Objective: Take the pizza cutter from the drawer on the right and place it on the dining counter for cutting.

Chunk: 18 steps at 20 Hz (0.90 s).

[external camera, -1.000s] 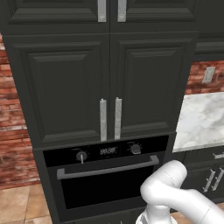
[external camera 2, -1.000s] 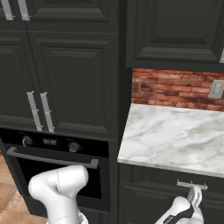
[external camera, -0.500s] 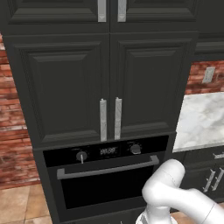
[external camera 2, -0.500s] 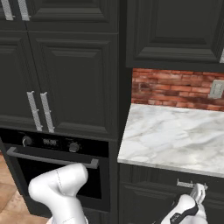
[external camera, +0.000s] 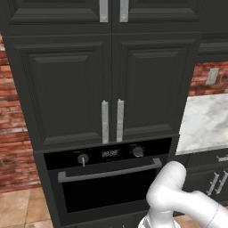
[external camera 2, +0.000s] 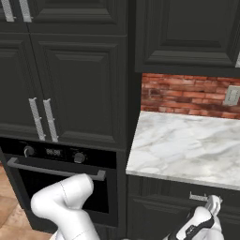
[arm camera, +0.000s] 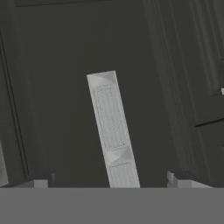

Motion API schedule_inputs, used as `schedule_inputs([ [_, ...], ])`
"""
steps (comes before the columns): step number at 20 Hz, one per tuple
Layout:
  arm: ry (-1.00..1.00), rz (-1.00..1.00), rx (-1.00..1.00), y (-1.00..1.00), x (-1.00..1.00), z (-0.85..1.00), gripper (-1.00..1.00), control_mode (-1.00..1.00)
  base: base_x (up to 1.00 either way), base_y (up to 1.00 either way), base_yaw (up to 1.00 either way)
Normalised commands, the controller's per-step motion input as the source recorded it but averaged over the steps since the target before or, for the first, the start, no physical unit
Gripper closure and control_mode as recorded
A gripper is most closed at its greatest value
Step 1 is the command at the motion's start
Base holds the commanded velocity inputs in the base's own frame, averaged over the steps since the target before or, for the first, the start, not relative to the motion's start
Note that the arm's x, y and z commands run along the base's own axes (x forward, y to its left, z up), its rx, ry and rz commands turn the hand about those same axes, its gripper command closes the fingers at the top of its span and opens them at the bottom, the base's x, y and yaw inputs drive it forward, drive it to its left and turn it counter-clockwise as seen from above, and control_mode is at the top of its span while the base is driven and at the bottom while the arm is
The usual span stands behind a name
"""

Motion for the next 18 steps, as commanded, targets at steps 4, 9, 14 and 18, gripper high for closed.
schedule_inputs([
  [4, 0.00, 0.00, 0.00, -0.04, 0.18, -0.21, -1.00, -1.00, 0.00, 0.00, 0.00],
  [9, 0.00, -0.01, 0.00, -0.01, 0.18, -0.17, -1.00, -1.00, 0.00, 0.00, 0.00],
  [14, 0.00, 0.00, 0.00, -0.05, 0.11, -0.23, -1.00, -1.00, 0.00, 0.00, 0.00],
  [18, 0.00, 0.00, 0.00, -0.03, 0.03, -0.20, -1.00, -1.00, 0.00, 0.00, 0.00],
])
